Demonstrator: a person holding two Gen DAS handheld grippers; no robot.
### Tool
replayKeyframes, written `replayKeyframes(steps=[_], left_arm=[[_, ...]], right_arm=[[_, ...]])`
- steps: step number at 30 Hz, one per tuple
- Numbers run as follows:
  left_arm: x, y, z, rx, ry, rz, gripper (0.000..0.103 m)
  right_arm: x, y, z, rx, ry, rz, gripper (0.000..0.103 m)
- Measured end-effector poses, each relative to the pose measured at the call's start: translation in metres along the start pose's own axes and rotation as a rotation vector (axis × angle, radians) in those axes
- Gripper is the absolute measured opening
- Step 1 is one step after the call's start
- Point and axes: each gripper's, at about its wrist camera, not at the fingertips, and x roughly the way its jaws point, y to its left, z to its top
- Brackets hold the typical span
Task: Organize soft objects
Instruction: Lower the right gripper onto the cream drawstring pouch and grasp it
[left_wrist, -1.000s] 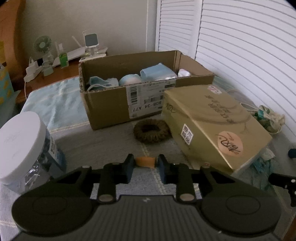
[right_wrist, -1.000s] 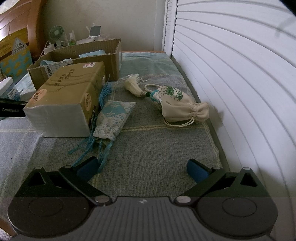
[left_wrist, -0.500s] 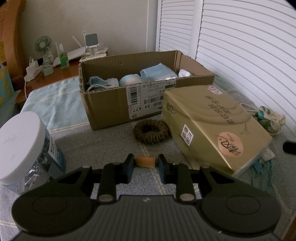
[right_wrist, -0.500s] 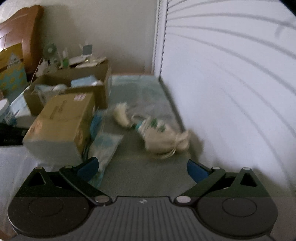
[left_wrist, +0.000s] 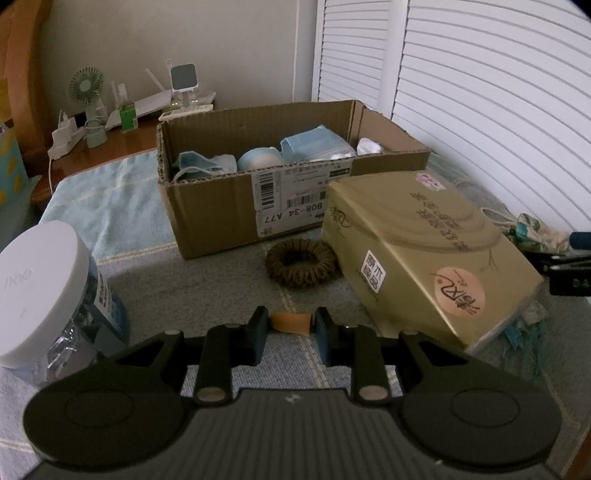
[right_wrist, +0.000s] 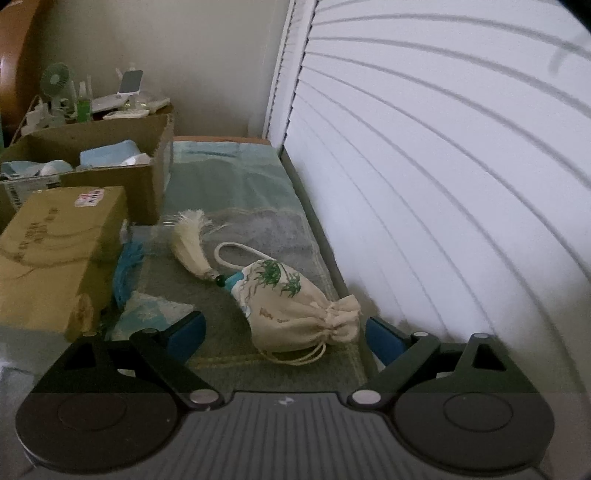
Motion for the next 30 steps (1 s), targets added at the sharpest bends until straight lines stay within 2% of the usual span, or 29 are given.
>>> replayKeyframes(steps=[11, 12, 14, 16, 20, 30], left_arm=[[0.002, 0.0, 0.001, 0.003, 0.004, 0.0, 0.026], [0.002, 0.0, 0.002, 0.002, 0.004, 0.0, 0.026], [0.002, 0.0, 0.002, 0.003, 0.005, -0.001, 0.026], [0.002, 0.0, 0.002, 0.005, 0.004, 0.0, 0.026], [0.002, -0.001, 0.002, 0.005, 0.004, 0.0, 0.026], [-0.003, 0.001, 0.006, 0.038, 0.008, -0.027, 0.023]], right_arm=[[0.021, 0.005, 0.008, -0.018, 0.002, -0.025, 0.095], [0.022, 0.006, 0.009, -0.018, 0.003, -0.03, 0.094], [0.024, 0.005, 0.011, -0.008, 0.003, -0.032, 0.084], [0.025, 0.003, 0.013, 0.003, 0.006, -0.038, 0.083], [0.022, 0.003, 0.013, 0.001, 0.0, -0.046, 0.079], [0.0, -0.001, 0.014, -0.006, -0.039, -0.033, 0.077]])
